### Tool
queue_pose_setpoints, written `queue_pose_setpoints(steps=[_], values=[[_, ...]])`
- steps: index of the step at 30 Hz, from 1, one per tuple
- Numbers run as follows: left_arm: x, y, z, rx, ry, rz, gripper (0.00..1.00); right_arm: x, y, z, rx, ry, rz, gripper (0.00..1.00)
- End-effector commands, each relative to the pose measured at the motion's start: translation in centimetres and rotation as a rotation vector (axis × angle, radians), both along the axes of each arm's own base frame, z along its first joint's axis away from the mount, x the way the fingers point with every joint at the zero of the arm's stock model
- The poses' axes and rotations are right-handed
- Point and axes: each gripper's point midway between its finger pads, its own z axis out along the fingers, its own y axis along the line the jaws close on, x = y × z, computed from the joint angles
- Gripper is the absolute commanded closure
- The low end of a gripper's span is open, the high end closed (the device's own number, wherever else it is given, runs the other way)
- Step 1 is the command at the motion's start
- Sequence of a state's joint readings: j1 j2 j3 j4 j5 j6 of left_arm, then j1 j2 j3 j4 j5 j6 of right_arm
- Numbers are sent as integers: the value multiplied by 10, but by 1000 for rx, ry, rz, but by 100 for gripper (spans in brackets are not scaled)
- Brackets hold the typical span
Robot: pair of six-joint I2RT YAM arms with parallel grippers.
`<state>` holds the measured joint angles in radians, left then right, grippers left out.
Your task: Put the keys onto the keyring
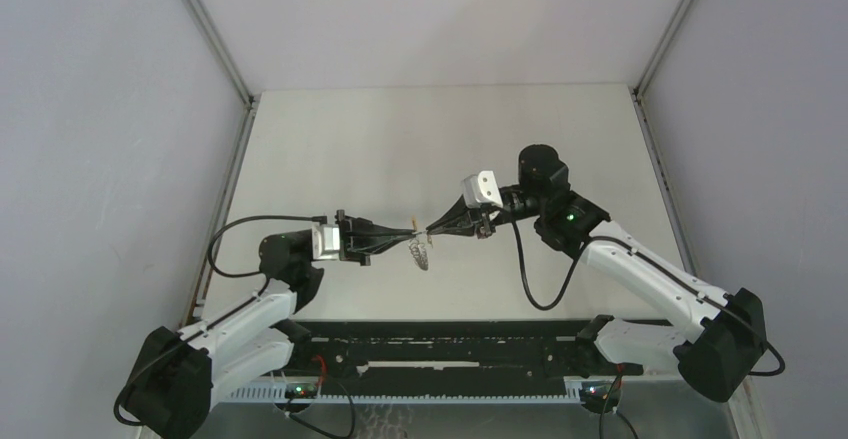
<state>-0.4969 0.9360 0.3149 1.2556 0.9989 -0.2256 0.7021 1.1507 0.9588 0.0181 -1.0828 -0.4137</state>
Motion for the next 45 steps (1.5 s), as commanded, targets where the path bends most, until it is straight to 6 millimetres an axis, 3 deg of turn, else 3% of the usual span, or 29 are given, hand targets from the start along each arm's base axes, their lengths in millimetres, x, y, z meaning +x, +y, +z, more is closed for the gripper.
queue_pose_setpoints(steps=[1, 45], values=[[-4, 5, 35, -72, -119, 12, 100, -7, 3, 21, 34, -54, 44, 100], [-5, 5, 35, -73, -123, 11, 100, -2, 3, 21, 29, -63, 6, 100]])
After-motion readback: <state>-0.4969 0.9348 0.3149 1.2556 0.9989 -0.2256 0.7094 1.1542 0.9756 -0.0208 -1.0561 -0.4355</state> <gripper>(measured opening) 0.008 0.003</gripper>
